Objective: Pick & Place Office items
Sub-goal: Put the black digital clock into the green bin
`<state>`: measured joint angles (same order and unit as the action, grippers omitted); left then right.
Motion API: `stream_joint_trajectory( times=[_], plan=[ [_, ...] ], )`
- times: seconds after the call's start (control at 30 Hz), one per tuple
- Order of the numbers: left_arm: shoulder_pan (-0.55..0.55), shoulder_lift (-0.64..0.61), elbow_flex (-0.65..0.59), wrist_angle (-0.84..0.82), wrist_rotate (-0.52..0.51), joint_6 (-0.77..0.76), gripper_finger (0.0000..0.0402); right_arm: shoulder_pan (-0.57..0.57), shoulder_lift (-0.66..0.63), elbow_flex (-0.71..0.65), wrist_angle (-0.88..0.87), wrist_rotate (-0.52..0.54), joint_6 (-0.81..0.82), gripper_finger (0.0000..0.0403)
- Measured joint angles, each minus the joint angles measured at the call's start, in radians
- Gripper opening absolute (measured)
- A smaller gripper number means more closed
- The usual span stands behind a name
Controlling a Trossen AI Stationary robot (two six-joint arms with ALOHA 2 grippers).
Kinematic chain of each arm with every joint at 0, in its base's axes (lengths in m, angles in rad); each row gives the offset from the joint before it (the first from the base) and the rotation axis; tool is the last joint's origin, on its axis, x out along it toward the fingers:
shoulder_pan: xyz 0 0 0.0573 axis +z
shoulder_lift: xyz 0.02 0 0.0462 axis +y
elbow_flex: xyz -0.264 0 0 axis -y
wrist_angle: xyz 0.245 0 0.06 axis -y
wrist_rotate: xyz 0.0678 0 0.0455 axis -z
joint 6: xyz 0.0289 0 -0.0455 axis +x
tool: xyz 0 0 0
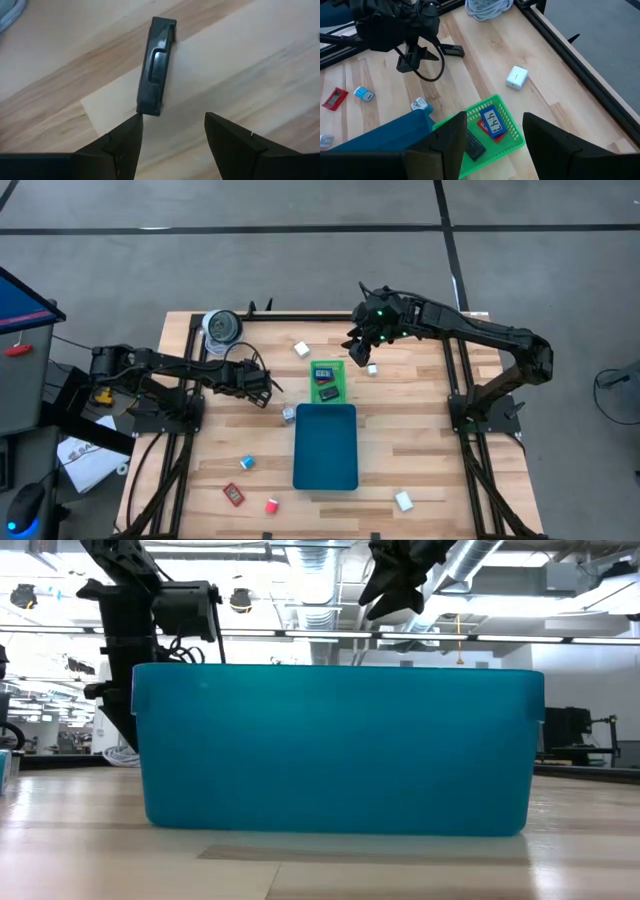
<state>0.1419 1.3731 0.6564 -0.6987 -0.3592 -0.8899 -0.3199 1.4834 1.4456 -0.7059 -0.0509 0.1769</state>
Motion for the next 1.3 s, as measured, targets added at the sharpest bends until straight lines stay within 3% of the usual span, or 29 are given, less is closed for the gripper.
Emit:
stream_joint_trajectory(
  times=[0.43,0.97,1.3],
  plan=[
    [0.046,-0.01,-0.024,0.05,0.044,0.068,0.0206,0.0,0.0,0.0,-0.012,0.0,0.02,0.0182],
    [0.134,-0.035,-0.024,0.099,-0.023,0.176,0.0241,-0.001,0.0,0.001,-0.012,0.0,0.026,0.0182],
    [0.181,-0.035,-0.024,0.142,0.053,0.26,0.0222,-0.001,0.0,0.001,-0.013,0.0,0.026,0.0182]
  ],
)
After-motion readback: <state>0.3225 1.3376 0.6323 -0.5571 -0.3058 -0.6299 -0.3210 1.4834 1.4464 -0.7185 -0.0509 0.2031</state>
